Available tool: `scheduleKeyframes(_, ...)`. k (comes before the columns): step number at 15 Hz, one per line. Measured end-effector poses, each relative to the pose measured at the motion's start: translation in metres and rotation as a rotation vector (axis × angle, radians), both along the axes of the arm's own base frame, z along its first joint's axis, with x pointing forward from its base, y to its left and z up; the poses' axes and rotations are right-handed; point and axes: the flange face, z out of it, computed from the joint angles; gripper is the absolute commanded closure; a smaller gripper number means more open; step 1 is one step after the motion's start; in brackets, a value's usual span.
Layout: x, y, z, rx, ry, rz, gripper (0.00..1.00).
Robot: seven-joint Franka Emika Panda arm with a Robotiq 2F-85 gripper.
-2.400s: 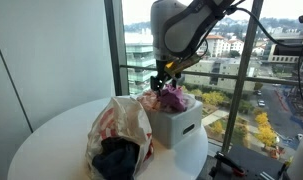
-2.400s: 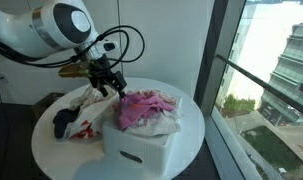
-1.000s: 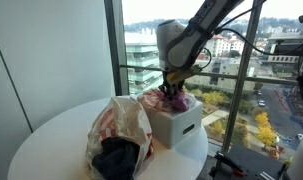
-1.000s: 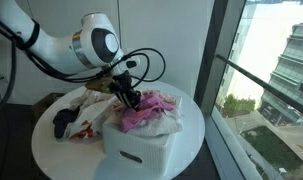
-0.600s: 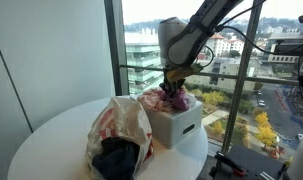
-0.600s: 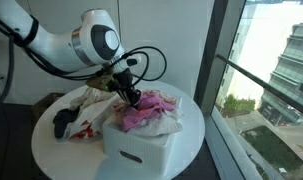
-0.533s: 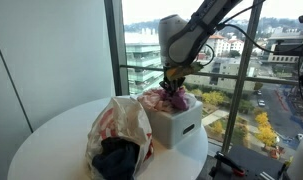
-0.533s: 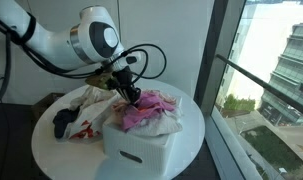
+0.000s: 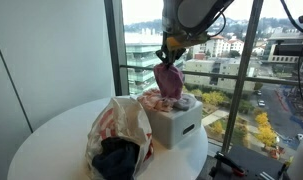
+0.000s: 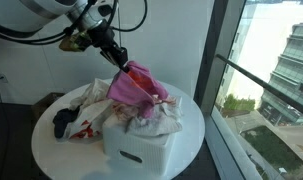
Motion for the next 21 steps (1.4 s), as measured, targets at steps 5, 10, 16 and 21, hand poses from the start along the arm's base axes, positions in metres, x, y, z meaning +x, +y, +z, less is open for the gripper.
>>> scheduleKeyframes(5,-0.049,0.099,0.073,-0.093,-0.162,0.21,0.95)
scheduleKeyframes(10,-0.101,0.199,0.102,-0.173,-0.235,0.478,0.95)
scheduleKeyframes(16,-0.11,0.252,0.068,-0.182,-0.117,0.698,0.94)
scheduleKeyframes(21,-0.083,0.274,-0.005,-0.179,0.07,0.813,0.96)
